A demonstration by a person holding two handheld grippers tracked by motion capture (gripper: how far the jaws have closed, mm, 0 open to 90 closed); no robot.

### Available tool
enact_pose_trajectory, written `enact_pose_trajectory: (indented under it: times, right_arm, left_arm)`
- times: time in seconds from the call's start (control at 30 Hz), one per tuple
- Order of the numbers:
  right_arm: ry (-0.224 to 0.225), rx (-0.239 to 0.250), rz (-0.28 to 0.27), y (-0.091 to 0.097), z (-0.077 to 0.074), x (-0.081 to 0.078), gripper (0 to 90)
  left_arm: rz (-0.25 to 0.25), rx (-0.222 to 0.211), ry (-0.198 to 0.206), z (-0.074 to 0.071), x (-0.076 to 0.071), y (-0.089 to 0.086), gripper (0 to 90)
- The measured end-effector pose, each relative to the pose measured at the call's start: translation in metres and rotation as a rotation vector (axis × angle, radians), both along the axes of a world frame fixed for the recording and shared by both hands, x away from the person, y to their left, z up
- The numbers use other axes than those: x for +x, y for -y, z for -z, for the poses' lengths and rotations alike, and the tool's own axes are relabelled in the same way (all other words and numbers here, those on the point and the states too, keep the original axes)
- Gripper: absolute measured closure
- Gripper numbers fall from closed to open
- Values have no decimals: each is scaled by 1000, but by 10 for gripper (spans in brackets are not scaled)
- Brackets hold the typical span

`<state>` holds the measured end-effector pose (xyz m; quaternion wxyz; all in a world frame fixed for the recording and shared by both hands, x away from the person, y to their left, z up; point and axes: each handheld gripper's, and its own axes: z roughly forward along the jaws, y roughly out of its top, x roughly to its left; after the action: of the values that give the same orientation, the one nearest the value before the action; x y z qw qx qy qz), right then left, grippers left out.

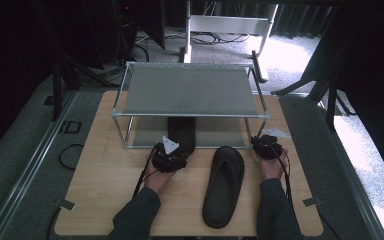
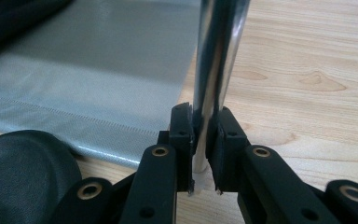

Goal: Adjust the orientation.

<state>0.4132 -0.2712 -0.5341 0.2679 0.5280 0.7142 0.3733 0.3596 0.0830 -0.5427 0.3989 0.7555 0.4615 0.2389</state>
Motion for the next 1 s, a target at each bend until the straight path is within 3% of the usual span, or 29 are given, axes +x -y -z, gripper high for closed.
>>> enact_pose_trajectory:
  times: [0.23, 0.43, 0.57, 0.77, 1.0]
  right_arm:
    - [3, -3, -2, 0, 0, 0, 808]
    - [5, -4, -1, 0, 0, 0, 809]
    - [5, -3, -2, 0, 0, 0, 809]
    - [4, -4, -9, 1, 0, 0, 804]
    - [11, 10, 13, 8, -8, -7, 603]
  left_arm:
    - [1, 3, -1, 1, 18, -2, 361]
    - [-5, -30, -9, 1, 28, -6, 371]
    - [-13, -32, -7, 0, 27, -11, 386]
    - [1, 16, 4, 1, 19, -32, 290]
    - [-51, 10, -25, 12, 26, -56, 267]
